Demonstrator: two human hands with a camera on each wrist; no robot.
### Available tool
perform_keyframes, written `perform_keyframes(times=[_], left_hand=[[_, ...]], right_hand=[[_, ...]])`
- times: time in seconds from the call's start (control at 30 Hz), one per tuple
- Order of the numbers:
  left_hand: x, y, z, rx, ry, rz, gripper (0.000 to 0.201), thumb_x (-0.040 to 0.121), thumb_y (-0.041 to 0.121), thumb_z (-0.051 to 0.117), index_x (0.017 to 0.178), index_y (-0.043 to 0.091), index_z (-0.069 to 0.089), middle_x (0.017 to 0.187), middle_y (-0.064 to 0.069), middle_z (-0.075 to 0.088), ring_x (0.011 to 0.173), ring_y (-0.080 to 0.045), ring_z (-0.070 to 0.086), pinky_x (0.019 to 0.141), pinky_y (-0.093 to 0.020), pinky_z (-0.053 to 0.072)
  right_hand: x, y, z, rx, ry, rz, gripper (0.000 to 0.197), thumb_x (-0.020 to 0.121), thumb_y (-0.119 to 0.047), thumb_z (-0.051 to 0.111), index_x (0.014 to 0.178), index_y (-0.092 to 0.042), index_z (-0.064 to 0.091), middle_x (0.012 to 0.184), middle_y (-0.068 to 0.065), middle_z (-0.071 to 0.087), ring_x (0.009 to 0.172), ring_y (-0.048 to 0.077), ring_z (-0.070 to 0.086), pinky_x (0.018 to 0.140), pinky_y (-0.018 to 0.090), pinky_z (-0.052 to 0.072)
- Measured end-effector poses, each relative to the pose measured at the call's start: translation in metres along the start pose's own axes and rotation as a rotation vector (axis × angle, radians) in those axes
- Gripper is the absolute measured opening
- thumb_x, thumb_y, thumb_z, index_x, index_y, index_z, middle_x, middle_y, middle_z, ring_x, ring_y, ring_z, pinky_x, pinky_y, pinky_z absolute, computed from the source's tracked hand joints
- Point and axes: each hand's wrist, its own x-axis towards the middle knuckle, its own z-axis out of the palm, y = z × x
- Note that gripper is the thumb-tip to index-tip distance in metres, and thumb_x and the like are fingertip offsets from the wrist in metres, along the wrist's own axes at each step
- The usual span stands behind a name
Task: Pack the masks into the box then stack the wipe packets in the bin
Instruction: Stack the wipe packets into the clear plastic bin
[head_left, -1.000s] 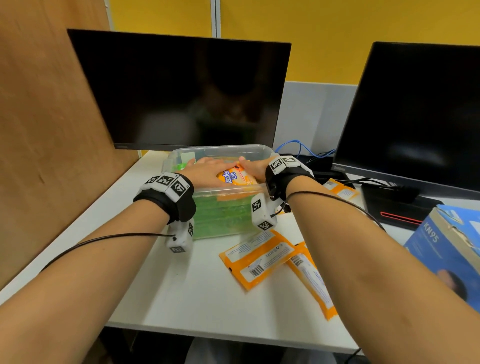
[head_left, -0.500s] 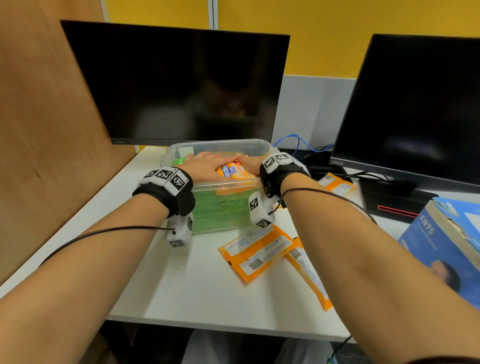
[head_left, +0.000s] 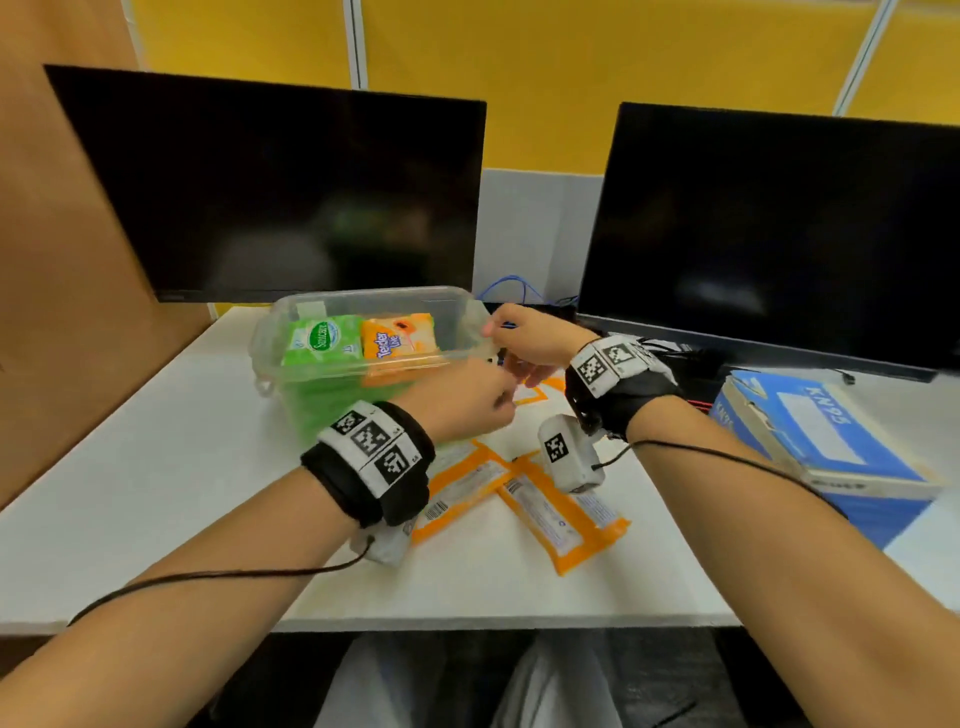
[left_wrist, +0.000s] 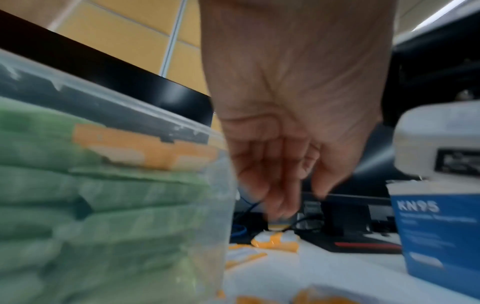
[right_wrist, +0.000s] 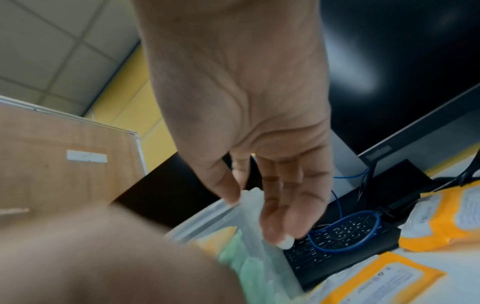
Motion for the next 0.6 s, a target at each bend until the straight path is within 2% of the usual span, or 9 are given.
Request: perform_keyframes(times=[0.1,0.17,0.23,0.27,0.33,0.4,0.47,0.53,0.6], left_hand=[[-0.006,0.006,0.037,0.094,-0.347,-0.176,0.035,0.090,0.038,0.057,0.106,0.008,0.057,0.099,-0.008,0.061,0.091,-0.027,0.060,0.070,-0.034,0.045],[-0.011,0.007,0.059,0.088,-0.463,-0.270,0.061,0.084,0.039,0.066,0.130,0.006,0.043,0.121,-0.010,0.058,0.109,-0.029,0.058,0.076,-0.032,0.044],[-0.013,0.007,0.074,0.077,-0.466,-0.288,0.068,0.081,0.035,0.070,0.134,0.006,0.036,0.126,-0.013,0.055,0.112,-0.030,0.057,0.078,-0.033,0.044],[-0.013,0.007,0.079,0.091,-0.438,-0.289,0.065,0.081,0.031,0.070,0.131,0.006,0.037,0.125,-0.013,0.056,0.112,-0.031,0.057,0.079,-0.034,0.045],[-0.010,0.008,0.084,0.150,-0.365,-0.274,0.052,0.084,0.022,0.064,0.127,0.006,0.040,0.122,-0.013,0.058,0.110,-0.031,0.059,0.081,-0.036,0.047],[-0.006,0.012,0.082,0.201,-0.311,-0.248,0.035,0.090,0.011,0.053,0.124,0.005,0.047,0.122,-0.013,0.060,0.111,-0.032,0.060,0.085,-0.036,0.048],[0.001,0.016,0.074,0.193,-0.261,-0.221,0.027,0.094,0.004,0.043,0.119,0.003,0.055,0.120,-0.015,0.060,0.110,-0.031,0.060,0.085,-0.036,0.048],[0.011,0.022,0.056,0.152,-0.162,-0.207,0.023,0.097,0.006,0.041,0.110,0.003,0.060,0.110,-0.016,0.062,0.097,-0.032,0.063,0.075,-0.036,0.048],[0.017,0.026,0.032,0.070,0.021,-0.221,0.021,0.101,0.015,0.039,0.101,0.007,0.058,0.096,-0.012,0.064,0.080,-0.029,0.062,0.063,-0.034,0.045]], right_hand=[[-0.012,0.013,0.004,0.038,-0.051,0.094,0.034,0.093,-0.024,0.054,0.121,-0.012,0.039,0.093,0.013,0.064,0.071,0.025,0.067,0.067,0.038,0.059],[-0.015,0.027,0.011,-0.149,-0.190,0.194,0.040,0.089,-0.030,0.062,0.120,-0.012,0.046,0.108,0.015,0.064,0.076,0.025,0.068,0.066,0.039,0.058],[-0.019,0.045,0.024,-0.473,-0.345,0.272,0.063,0.071,-0.062,0.070,0.116,-0.019,0.058,0.120,0.008,0.063,0.085,0.021,0.066,0.067,0.036,0.055],[-0.019,0.057,0.032,-0.581,-0.358,0.286,0.085,0.057,-0.077,0.067,0.123,-0.024,0.057,0.125,0.003,0.061,0.096,0.021,0.064,0.075,0.036,0.053],[-0.025,0.075,0.048,-0.651,-0.341,0.255,0.115,0.044,-0.088,0.062,0.142,-0.032,0.040,0.139,-0.003,0.051,0.120,0.023,0.053,0.092,0.040,0.044],[-0.033,0.083,0.059,-0.681,-0.343,0.230,0.111,0.058,-0.080,0.065,0.149,-0.028,0.027,0.145,0.002,0.042,0.129,0.028,0.045,0.097,0.042,0.041],[-0.034,0.089,0.064,-0.673,-0.296,0.261,0.096,0.066,-0.071,0.065,0.144,-0.023,0.037,0.138,0.007,0.048,0.121,0.029,0.050,0.090,0.041,0.044],[-0.030,0.094,0.057,-0.641,-0.234,0.314,0.070,0.068,-0.065,0.066,0.120,-0.018,0.059,0.115,0.005,0.063,0.097,0.026,0.059,0.081,0.036,0.048],[-0.024,0.096,0.044,-0.606,-0.158,0.316,0.048,0.073,-0.060,0.065,0.095,-0.017,0.065,0.099,0.005,0.064,0.090,0.024,0.060,0.085,0.037,0.051]])
